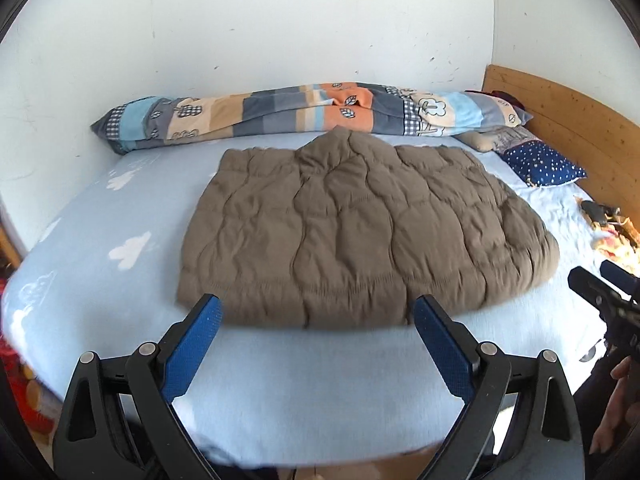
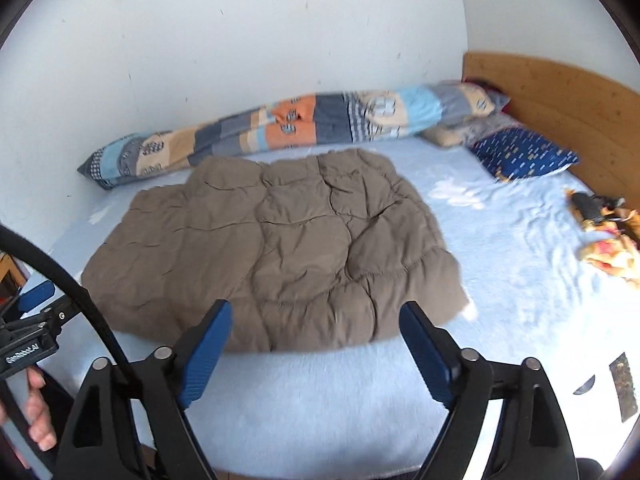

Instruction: Fold large clothes

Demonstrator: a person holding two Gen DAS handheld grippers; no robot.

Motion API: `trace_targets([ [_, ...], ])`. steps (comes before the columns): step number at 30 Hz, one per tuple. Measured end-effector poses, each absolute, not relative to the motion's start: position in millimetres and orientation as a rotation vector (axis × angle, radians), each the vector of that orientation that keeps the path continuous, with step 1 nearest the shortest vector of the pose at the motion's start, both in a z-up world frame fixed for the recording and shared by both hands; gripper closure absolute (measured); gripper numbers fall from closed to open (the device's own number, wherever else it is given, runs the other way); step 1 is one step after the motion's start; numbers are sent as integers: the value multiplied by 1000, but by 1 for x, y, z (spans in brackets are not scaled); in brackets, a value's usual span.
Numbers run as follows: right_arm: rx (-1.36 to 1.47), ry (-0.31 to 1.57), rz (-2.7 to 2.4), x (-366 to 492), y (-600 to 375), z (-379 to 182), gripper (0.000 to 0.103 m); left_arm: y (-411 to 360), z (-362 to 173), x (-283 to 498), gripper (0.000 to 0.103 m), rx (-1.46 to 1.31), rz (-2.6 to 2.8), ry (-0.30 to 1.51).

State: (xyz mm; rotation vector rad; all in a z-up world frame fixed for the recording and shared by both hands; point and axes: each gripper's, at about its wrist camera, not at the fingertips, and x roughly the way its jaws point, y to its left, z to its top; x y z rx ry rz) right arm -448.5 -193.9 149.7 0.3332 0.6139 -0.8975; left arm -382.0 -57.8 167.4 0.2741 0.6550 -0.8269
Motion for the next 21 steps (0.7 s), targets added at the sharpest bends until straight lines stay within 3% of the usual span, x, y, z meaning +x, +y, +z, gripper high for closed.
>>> trace_targets([
  [5, 272, 614, -892, -453, -171, 148, 3, -53, 175, -391, 7, 251, -832, 636],
  [21, 253, 713, -868, -421, -176, 117, 3, -79, 148, -353, 7, 363, -661, 739],
])
